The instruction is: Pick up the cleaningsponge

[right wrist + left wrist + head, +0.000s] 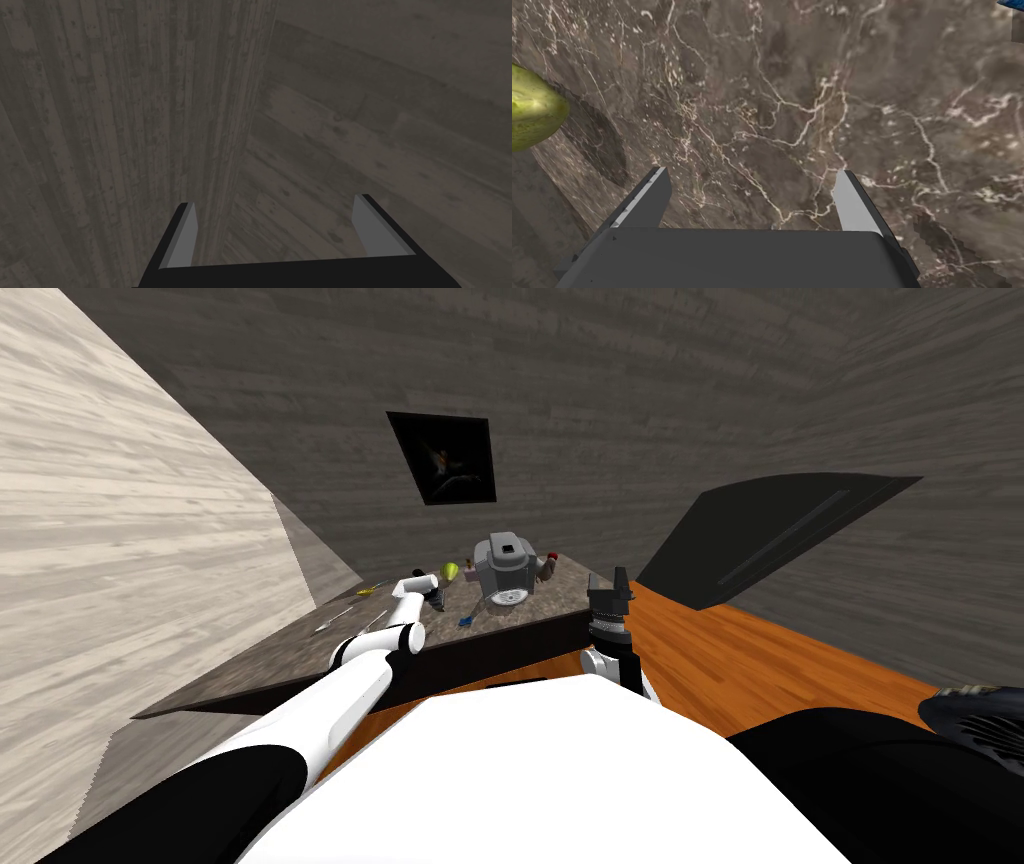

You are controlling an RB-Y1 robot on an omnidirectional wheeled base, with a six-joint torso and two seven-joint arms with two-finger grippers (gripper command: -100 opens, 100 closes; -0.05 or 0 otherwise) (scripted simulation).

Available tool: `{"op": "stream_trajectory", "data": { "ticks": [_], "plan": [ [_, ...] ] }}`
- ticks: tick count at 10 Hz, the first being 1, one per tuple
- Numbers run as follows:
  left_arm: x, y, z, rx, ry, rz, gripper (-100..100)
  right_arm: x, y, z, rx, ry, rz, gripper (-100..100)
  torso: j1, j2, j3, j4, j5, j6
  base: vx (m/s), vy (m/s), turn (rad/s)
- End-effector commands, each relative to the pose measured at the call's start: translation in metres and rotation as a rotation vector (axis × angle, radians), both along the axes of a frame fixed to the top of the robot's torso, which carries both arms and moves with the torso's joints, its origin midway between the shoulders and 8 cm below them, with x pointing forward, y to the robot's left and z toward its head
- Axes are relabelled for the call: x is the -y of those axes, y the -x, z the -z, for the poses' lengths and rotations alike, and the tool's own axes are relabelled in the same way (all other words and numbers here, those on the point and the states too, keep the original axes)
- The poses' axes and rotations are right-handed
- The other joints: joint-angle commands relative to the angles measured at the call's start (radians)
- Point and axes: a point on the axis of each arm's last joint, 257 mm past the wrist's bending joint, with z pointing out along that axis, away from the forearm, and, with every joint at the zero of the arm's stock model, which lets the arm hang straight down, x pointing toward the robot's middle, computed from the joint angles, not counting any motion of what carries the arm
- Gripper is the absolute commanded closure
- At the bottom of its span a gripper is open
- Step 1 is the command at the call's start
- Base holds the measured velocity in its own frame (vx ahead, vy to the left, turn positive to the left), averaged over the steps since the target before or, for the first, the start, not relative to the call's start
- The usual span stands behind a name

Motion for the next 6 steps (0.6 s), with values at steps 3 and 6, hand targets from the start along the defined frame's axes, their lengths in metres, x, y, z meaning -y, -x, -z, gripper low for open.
{"op": "stream_trajectory", "data": {
  "ticks": [3, 6],
  "plan": [
    [0.022, 0.017, 0.017, -0.111, 0.06, 0.006, -100, 0.0, 0.0, 0.0, 0.0, 0.0, 0.0, 0, 0.003, -0.001, 0.0, 0.0, 0.001, 0.0, -0.011, -0.027, 0.002],
    [0.046, 0.035, 0.031, -0.21, 0.114, 0.016, -100, 0.0, 0.0, 0.0, 0.0, 0.0, 0.0, 0, 0.002, -0.001, -0.001, 0.0, 0.0, 0.0, -0.008, -0.042, 0.003]
  ]
}}
